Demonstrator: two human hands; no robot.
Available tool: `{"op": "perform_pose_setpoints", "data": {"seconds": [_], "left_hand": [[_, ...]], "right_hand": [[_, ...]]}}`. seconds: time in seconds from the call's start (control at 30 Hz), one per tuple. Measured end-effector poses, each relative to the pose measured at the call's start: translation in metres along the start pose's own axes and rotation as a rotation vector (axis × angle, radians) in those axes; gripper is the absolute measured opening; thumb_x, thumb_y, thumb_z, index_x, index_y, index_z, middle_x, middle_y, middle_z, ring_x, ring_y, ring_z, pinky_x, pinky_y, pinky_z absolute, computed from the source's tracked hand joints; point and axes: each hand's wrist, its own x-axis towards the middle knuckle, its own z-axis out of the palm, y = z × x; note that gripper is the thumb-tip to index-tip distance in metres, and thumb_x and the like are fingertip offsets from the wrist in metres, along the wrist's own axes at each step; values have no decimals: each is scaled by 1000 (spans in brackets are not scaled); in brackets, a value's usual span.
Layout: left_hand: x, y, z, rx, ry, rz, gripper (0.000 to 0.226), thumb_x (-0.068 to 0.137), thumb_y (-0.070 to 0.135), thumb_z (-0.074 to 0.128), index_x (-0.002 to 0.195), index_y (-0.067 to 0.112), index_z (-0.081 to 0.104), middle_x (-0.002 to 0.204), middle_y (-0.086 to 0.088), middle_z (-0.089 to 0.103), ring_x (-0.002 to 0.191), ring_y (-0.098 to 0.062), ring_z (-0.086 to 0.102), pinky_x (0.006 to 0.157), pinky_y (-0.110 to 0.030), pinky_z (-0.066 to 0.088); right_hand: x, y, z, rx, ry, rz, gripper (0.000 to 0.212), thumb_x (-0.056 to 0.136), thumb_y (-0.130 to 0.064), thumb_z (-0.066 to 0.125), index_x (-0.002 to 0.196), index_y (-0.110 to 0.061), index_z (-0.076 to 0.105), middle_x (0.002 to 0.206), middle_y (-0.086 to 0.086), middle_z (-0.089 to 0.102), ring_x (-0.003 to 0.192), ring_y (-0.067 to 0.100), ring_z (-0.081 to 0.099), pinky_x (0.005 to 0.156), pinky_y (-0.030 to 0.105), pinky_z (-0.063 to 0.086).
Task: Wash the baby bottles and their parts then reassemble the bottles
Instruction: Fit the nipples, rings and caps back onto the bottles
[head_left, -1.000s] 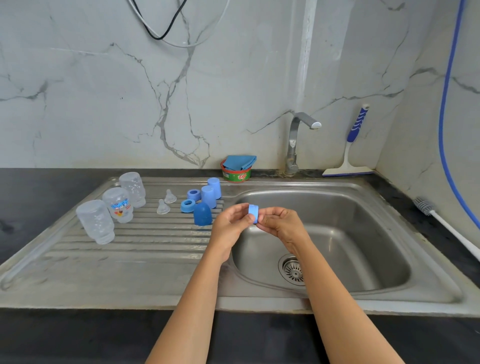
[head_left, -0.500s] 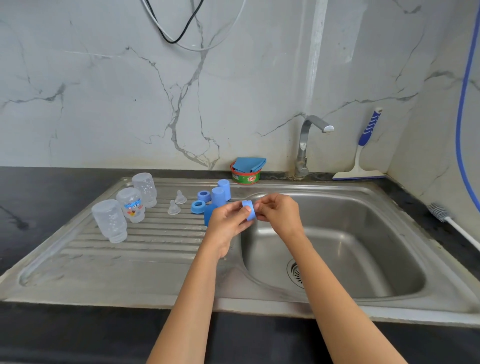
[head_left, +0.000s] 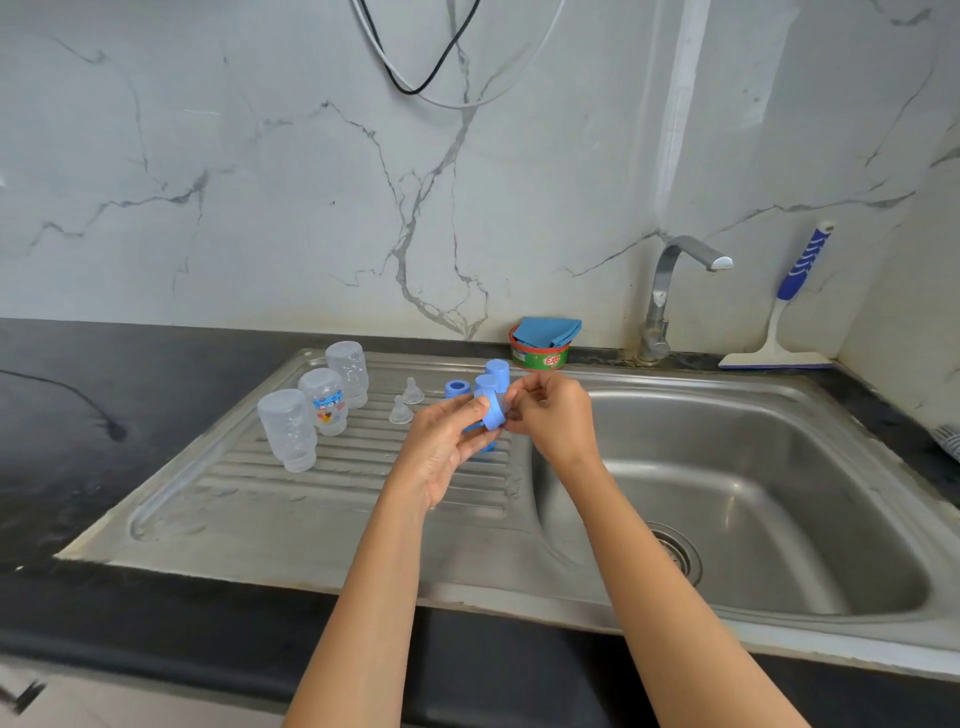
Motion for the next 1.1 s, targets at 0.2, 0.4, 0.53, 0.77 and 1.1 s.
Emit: {"op": "perform_pose_setpoints", "data": {"seconds": [0.2,0.4,0.53,0.77,1.1], "left_hand": [[-4,3,-16,-57,50,8,17,94,10,57,102,-1,67,103,-17,71,92,-21,70,85,-30,57],[-9,7,-28,-84,49,-2,19,94,11,57,104,-1,67,104,-17,72,99,-24,69,88,-31,56],[-12,10,-33,-107,58,-8,18,94,11,57,105,1,67,105,-17,72,100,-26,69,86,-31,57],[-13,8,-39,-156,64,-52,25,95,12,56,111,-5,64,110,-16,69,107,-28,66,84,-29,57],[-8,17,-55,-176,51,-93,27,99,4,44,120,-7,58,114,-19,68,103,-23,67,87,-31,56]], "right_hand": [[1,2,20,24,2,22,12,89,0,56,82,0,66,76,17,70,68,25,71,65,35,61],[1,-2,30,45,-57,71,24,91,0,56,71,-10,64,70,13,68,62,21,70,65,34,61],[1,-7,35,55,-73,89,23,91,0,56,71,-8,63,66,9,66,53,14,68,60,30,60],[2,-2,42,41,-95,88,12,90,-1,60,82,5,66,74,16,68,61,21,70,62,31,60],[9,-2,39,102,-452,169,32,82,-1,71,112,-7,62,103,9,67,88,19,67,79,27,58]]}}
